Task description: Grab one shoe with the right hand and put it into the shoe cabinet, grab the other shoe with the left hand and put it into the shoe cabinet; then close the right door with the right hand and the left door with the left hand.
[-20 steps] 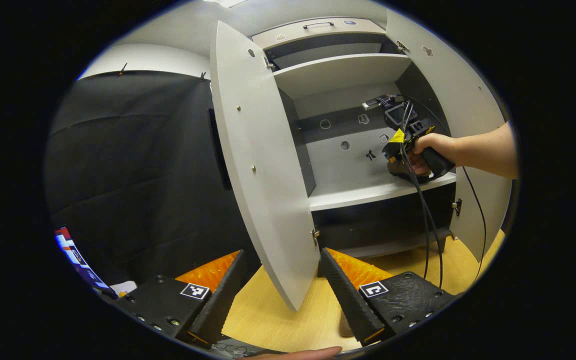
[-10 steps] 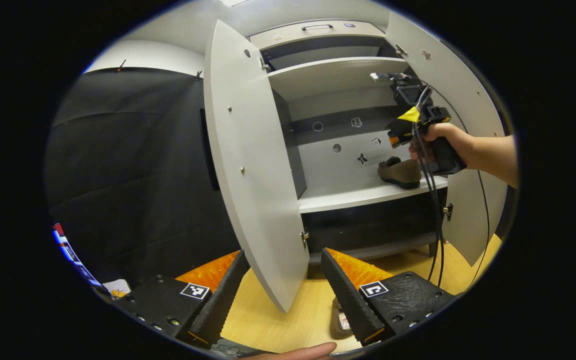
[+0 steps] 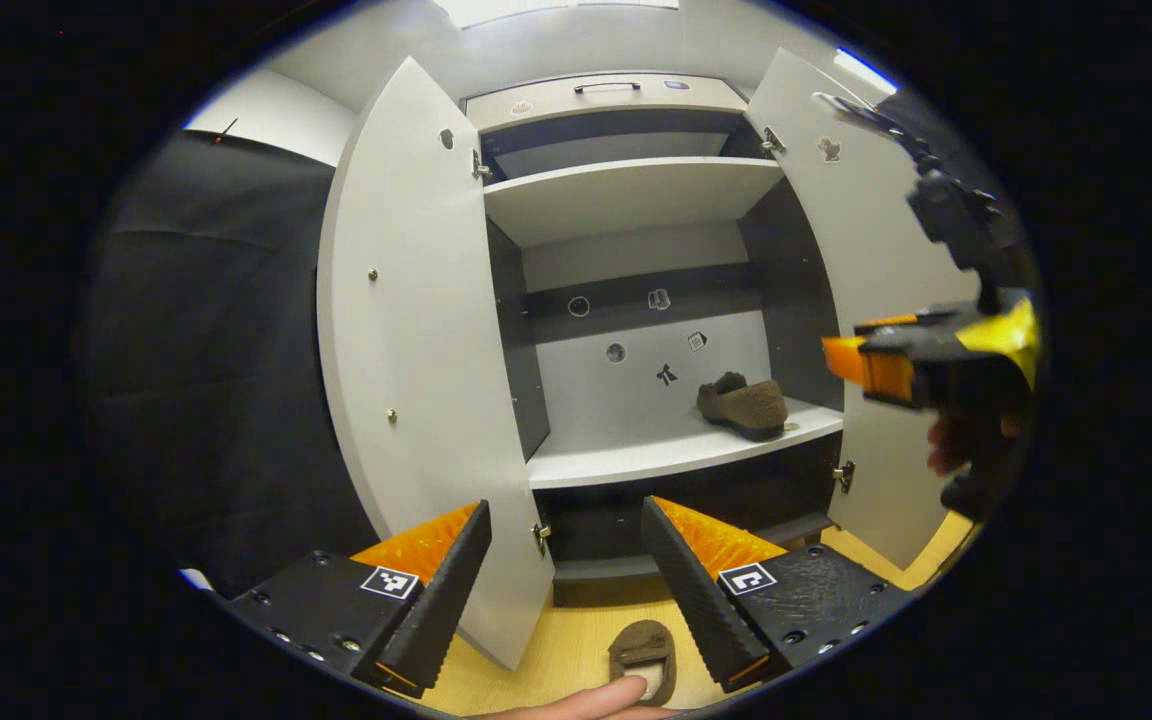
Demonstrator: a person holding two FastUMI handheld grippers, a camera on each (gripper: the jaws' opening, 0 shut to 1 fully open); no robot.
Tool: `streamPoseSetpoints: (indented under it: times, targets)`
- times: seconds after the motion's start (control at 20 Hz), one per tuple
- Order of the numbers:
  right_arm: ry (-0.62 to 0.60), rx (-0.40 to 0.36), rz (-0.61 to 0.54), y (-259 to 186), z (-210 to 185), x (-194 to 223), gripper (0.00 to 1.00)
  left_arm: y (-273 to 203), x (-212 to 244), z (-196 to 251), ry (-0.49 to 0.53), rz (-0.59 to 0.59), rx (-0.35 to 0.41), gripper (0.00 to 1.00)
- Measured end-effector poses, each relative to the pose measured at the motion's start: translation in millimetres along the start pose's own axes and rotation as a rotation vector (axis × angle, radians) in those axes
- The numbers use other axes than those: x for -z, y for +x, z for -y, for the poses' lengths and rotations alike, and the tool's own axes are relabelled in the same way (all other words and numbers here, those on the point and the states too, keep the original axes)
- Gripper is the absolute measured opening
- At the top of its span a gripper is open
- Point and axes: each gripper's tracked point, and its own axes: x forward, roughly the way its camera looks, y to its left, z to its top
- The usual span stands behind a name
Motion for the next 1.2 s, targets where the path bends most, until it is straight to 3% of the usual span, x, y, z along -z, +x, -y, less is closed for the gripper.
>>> streamPoseSetpoints:
  times: [0.15, 0.25, 0.3, 0.35, 0.45, 0.5, 0.6, 0.65, 0.8, 0.85, 0.9, 1.05, 1.15, 1.2]
  targets:
    - [-0.003, 0.004, -0.071, -33, -2, 18, 0.60, 3, 17, 10, -0.038, -0.039, 0.046, 0.93]
    - [0.002, 0.026, -0.100, -39, 6, 24, 0.55, 5, 51, 13, -0.055, -0.103, 0.053, 0.93]
    - [-0.003, 0.038, -0.116, -42, 11, 27, 0.60, 6, 73, 11, -0.056, -0.148, 0.039, 0.93]
    - [-0.009, 0.049, -0.130, -45, 16, 28, 0.55, 7, 97, 12, -0.064, -0.189, 0.037, 0.93]
    - [-0.032, 0.066, -0.148, -55, 25, 27, 0.55, 9, 145, 13, -0.061, -0.275, 0.020, 0.93]
    - [-0.057, 0.081, -0.153, -58, 31, 26, 0.60, 11, 169, 16, -0.069, -0.323, 0.023, 0.94]
    - [-0.102, 0.106, -0.165, -65, 40, 24, 0.55, 6, 211, 22, -0.095, -0.409, 0.027, 0.94]
    - [-0.111, 0.108, -0.177, -69, 41, 23, 0.60, 5, 234, 28, -0.108, -0.461, 0.035, 0.94]
    - [-0.124, 0.097, -0.212, -73, 41, 24, 0.55, -8, 294, 39, -0.124, -0.611, 0.041, 0.94]
    - [-0.126, 0.101, -0.214, -73, 42, 22, 0.60, -2, 299, 41, -0.105, -0.643, 0.033, 0.94]
    - [-0.120, 0.108, -0.211, -74, 43, 21, 0.55, 0, 307, 39, -0.091, -0.664, 0.038, 0.93]
    - [-0.134, 0.089, -0.229, -72, 34, 26, 0.55, -1, 322, 46, -0.111, -0.736, 0.069, 0.88]
    - [-0.159, 0.071, -0.234, -74, 27, 27, 0.55, 6, 337, 53, -0.171, -0.749, 0.116, 0.75]
    - [-0.170, 0.066, -0.229, -74, 25, 27, 0.55, 4, 333, 60, -0.195, -0.783, 0.136, 0.40]
